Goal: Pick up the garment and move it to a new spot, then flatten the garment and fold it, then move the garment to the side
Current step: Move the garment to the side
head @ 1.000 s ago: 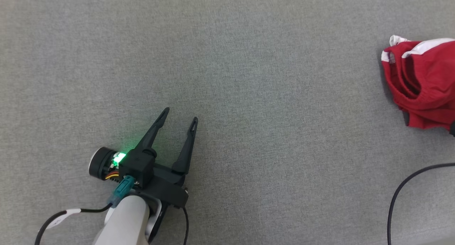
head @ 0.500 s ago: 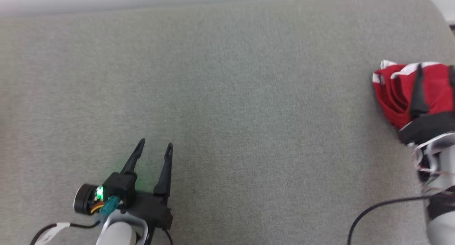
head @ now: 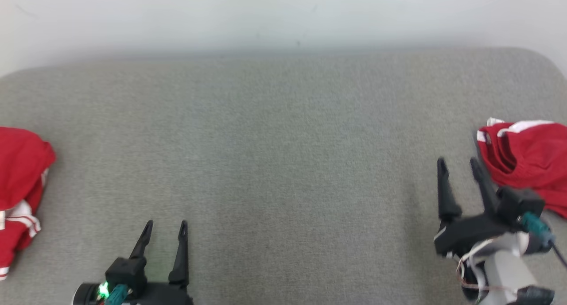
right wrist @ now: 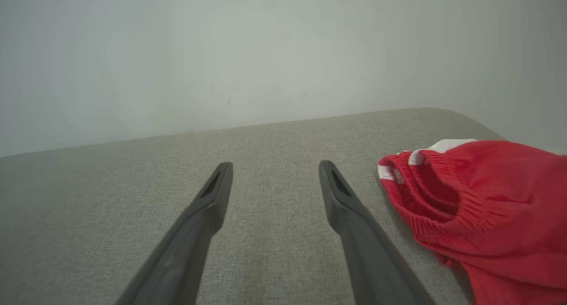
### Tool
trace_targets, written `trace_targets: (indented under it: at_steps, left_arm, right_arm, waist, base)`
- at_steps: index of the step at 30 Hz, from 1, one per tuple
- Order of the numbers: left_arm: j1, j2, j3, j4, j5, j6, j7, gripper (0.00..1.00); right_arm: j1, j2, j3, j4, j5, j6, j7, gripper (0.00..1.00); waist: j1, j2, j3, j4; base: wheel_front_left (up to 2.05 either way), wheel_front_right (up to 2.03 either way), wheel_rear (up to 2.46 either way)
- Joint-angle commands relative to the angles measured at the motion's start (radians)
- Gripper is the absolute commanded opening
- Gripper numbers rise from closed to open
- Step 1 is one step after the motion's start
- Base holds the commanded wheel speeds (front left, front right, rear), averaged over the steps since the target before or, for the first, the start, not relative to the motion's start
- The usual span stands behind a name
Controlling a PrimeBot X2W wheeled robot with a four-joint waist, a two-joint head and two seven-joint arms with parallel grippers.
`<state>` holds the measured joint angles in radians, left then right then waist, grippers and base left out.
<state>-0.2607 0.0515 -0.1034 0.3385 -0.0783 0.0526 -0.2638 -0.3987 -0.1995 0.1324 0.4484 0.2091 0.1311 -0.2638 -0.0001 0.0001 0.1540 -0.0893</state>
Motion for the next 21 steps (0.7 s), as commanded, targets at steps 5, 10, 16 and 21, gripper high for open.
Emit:
trace_targets:
  at_steps: [5,10,16,21]
  left_arm:
    - [0.069,0.0,0.046,0.002,-0.004,0.009,-0.001,1.0]
    - [0.116,0.0,0.086,0.002,-0.005,0.016,-0.001,1.0]
    - [0.151,0.0,0.111,0.008,0.002,0.02,-0.001,1.0]
    - [0.177,0.0,0.115,0.0,-0.009,0.027,-0.001,1.0]
  right_arm:
    - [0.088,0.032,0.01,0.001,0.011,-0.001,0.0,1.0]
    - [0.146,0.049,0.023,-0.001,-0.003,-0.001,0.0,1.0]
    - [0.195,0.071,0.016,-0.011,-0.018,-0.001,0.0,1.0]
    - [0.235,0.089,0.012,-0.02,-0.024,-0.001,0.0,1.0]
  waist:
    - [0.0001,-0.0001,-0.082,0.045]
    - [0.0001,-0.0001,-0.123,0.046]
    - [0.0001,-0.0001,-0.155,0.043]
    - [0.0001,-0.0001,-0.178,0.04]
  base:
    - [0.0,0.0,0.0]
    - [0.0,0.0,0.0]
    - [0.0,0.0,0.0]
    - [0.0,0.0,0.0]
